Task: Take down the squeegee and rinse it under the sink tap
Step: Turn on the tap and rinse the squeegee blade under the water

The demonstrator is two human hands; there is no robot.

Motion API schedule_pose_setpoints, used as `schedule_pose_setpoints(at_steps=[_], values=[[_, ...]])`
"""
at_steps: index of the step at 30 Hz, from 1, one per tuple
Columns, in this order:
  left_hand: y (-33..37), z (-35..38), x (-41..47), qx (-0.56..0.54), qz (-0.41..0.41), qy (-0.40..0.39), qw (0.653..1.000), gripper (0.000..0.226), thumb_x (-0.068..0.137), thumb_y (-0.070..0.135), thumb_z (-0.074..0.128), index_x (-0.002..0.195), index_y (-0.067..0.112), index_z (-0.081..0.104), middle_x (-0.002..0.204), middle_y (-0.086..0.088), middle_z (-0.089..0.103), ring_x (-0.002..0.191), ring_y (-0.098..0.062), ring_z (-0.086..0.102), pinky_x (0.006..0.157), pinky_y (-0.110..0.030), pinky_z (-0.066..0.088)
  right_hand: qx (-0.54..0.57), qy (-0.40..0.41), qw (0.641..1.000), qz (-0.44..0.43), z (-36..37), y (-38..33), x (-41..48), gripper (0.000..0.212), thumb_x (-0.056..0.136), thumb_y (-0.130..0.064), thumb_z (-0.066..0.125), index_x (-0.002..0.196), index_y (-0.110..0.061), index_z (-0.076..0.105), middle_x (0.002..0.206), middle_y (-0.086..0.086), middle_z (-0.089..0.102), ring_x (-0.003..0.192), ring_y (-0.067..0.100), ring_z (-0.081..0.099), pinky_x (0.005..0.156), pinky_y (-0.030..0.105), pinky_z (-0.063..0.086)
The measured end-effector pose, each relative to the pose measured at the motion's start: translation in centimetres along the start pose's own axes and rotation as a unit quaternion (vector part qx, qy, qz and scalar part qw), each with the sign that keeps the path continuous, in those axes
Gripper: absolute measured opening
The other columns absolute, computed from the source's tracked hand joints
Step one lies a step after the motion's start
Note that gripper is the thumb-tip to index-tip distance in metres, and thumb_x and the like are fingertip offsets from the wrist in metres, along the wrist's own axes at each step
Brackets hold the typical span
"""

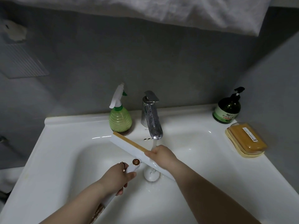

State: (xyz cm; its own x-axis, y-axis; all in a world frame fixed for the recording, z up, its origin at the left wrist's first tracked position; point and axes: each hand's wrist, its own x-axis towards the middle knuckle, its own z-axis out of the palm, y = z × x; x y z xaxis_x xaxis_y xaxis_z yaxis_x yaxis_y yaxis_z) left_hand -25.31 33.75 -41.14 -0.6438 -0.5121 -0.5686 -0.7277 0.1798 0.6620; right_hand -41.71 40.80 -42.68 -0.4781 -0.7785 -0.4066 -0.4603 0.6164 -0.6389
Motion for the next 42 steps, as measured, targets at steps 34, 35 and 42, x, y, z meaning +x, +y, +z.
schedule_pose_setpoints(at_steps=[34,35,42], values=[[2.0,3.6,0.5,0.081,0.066,-0.102,0.989,0.023,0.086,0.033,0.056,0.070,0.028,0.040,0.056,0.004,0.050,0.020,-0.002,0.038,0.030,-0.012,0.031,0.077,0.015,0.997,-0.017,-0.5,-0.3,0.6,0.035,0.073,-0.034,0.069,0.099,-0.014,0.057,0.087,-0.001,0.060,0.086,0.019,0.055,0.061,0.019,0.041],[2.1,3.7,0.5,0.081,0.067,-0.097,0.990,0.023,0.085,0.033,0.056,0.068,0.029,0.040,0.056,0.004,0.050,0.019,-0.002,0.038,0.030,-0.012,0.031,0.099,0.024,0.995,-0.010,-0.7,-0.4,0.8,0.028,0.076,-0.034,0.067,0.094,-0.015,0.058,0.081,-0.001,0.058,0.082,0.019,0.053,0.057,0.019,0.038],[1.7,3.1,0.5,0.083,0.063,-0.099,0.990,0.022,0.085,0.033,0.056,0.070,0.030,0.041,0.055,0.004,0.050,0.020,-0.002,0.038,0.032,-0.014,0.032,0.192,-0.001,0.981,0.019,-0.3,-0.6,1.6,0.017,0.090,-0.023,0.050,0.098,-0.011,0.058,0.074,0.003,0.053,0.070,0.018,0.050,0.071,0.026,0.039]])
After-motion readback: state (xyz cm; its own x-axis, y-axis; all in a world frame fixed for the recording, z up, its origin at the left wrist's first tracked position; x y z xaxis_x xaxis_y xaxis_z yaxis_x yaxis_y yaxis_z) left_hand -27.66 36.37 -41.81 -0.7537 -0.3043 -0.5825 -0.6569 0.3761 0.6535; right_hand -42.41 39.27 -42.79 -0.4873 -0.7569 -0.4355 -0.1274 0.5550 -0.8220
